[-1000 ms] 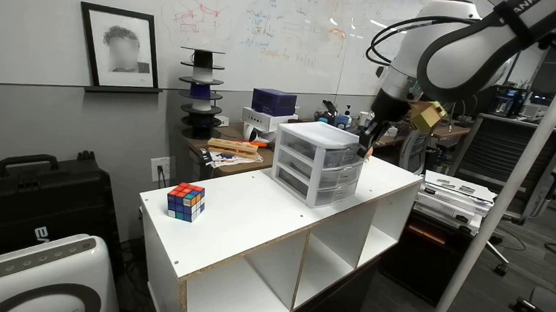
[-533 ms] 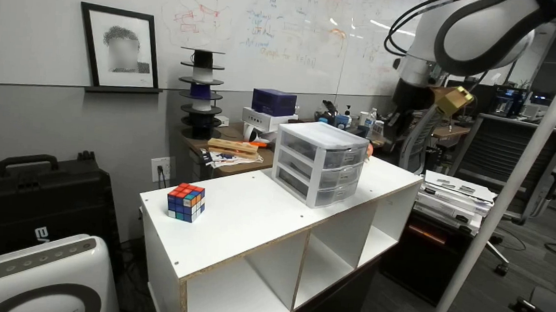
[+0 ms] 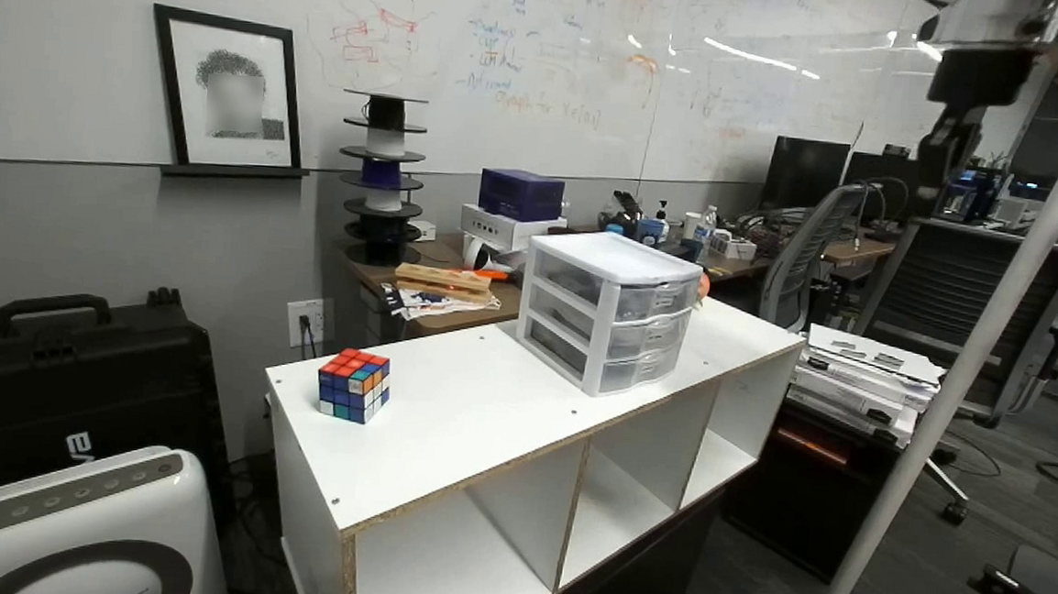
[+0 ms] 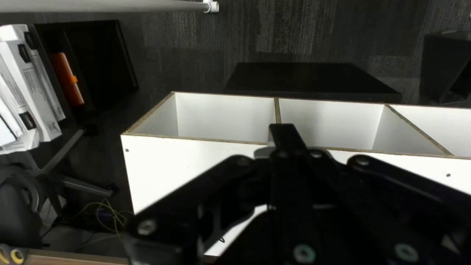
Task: Put the paper and the white object in the drawer and close the drawer
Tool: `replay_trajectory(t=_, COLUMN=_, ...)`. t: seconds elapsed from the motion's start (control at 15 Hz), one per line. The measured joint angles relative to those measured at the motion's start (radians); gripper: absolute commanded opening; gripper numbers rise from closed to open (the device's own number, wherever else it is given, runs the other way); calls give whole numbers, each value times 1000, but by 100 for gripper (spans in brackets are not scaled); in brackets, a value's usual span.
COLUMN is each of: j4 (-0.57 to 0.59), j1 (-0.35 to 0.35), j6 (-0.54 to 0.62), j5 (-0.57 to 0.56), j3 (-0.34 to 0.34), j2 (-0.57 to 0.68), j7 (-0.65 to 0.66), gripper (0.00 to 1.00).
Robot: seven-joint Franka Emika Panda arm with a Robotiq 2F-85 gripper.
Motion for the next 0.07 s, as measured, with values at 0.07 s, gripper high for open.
replay_trajectory(t=0.07, j4=4, j1=-11, j6=-30, j5=2, j3=-21, j2=-32, j7=-34, gripper=18)
